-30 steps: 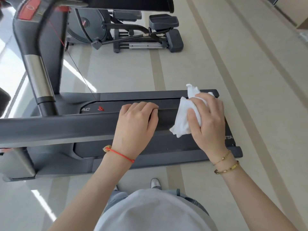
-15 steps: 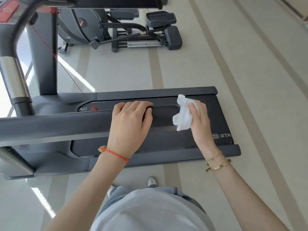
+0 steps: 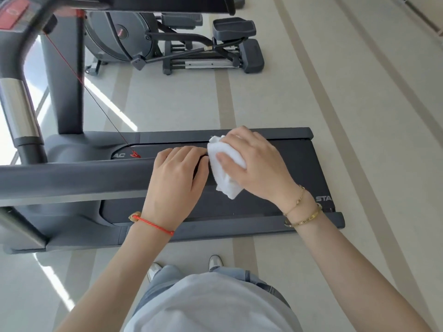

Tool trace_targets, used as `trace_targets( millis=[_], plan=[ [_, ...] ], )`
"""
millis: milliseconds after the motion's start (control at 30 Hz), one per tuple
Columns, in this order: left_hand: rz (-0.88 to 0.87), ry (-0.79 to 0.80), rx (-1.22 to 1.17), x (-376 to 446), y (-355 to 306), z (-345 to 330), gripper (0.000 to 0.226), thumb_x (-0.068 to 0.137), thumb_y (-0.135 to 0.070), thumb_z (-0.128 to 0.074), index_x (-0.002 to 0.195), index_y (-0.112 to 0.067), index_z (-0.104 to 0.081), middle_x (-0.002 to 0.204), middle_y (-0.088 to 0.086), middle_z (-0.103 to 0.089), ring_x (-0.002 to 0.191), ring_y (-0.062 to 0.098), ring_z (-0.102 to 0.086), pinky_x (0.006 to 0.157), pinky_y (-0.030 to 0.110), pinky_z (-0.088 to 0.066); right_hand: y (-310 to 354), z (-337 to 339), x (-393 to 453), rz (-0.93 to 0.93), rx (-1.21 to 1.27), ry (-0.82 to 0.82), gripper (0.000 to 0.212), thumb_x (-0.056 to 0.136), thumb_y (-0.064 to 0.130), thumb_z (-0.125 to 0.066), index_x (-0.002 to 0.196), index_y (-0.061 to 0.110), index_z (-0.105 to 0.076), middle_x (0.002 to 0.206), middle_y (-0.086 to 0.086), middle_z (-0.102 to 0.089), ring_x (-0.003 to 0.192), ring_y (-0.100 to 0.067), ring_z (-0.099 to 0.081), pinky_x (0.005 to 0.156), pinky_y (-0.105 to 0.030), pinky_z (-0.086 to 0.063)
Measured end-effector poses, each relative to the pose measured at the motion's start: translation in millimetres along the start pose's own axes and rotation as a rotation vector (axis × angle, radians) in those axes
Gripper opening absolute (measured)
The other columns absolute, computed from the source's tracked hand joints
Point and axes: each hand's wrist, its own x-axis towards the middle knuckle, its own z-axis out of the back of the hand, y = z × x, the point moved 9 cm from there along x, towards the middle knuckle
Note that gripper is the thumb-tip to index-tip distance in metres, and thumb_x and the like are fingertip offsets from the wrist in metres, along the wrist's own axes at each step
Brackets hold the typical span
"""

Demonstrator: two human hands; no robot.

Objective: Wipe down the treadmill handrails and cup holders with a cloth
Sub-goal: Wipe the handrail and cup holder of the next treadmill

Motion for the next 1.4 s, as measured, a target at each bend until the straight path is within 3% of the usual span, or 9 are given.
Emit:
trace_targets(
  millis=[100,233,600,900,1167,1400],
  plan=[
    [0.070,-0.031,0.029,-4.1,19.4,13.1,0.021,0.098,-0.014,-0.047,0.095,-0.013,-0.068,0.094,-0.004,-0.068,0.089,0.024,-0.060,0.089,0.037,-0.040,26.3,-7.4,6.1,0.138,-0.186,0.012,0.041,0.097,0.047,-0.039,0.115,0.020,-0.065,0.117,0.002,-0.059,0.082,-0.025,-0.052,0.076,-0.031,-0.044],
    [0.150,-0.066,0.083,-17.7,56.5,36.7,0.019,0.098,-0.014,-0.050,0.100,-0.014,-0.070,0.099,-0.003,-0.070,0.097,0.024,-0.062,0.096,0.038,-0.038,54.9,-25.4,13.3,0.208,-0.265,0.030,0.047,0.098,0.049,-0.034,0.119,0.018,-0.062,0.118,-0.005,-0.058,0.085,-0.028,-0.053,0.076,-0.039,-0.048],
    [0.169,-0.180,0.147,-58.1,153.9,102.0,0.020,0.099,-0.014,-0.051,0.108,-0.017,-0.069,0.106,-0.006,-0.069,0.102,0.019,-0.061,0.106,0.033,-0.031,168.2,-80.6,46.7,0.332,-0.345,-0.105,0.040,0.101,0.046,-0.037,0.113,0.018,-0.062,0.111,-0.007,-0.060,0.081,-0.026,-0.051,0.068,-0.036,-0.047],
    [0.186,-0.198,0.163,-87.9,257.1,168.5,0.021,0.098,-0.014,-0.053,0.111,-0.017,-0.068,0.110,-0.005,-0.068,0.108,0.018,-0.057,0.107,0.033,-0.029,264.3,-135.6,81.2,0.287,-0.348,-0.025,0.045,0.103,0.044,-0.027,0.121,0.019,-0.058,0.120,-0.008,-0.056,0.090,-0.029,-0.052,0.075,-0.039,-0.047],
    [0.218,-0.183,0.153,-115.7,346.8,224.4,0.025,0.099,-0.019,-0.048,0.114,-0.017,-0.067,0.117,-0.004,-0.067,0.116,0.020,-0.056,0.108,0.037,-0.032,350.1,-184.5,102.7,0.252,-0.402,-0.020,0.041,0.102,0.044,-0.032,0.126,0.019,-0.053,0.130,-0.010,-0.051,0.108,-0.033,-0.051,0.087,-0.043,-0.046],
    [0.245,-0.163,0.130,-123.1,392.5,250.9,0.024,0.099,-0.019,-0.050,0.116,-0.018,-0.067,0.118,-0.004,-0.066,0.117,0.021,-0.055,0.109,0.041,-0.032,408.4,-218.4,130.0,0.227,-0.383,0.052,0.048,0.101,0.048,-0.023,0.126,0.020,-0.053,0.127,-0.007,-0.051,0.104,-0.029,-0.050,0.084,-0.039,-0.043]
  ],
)
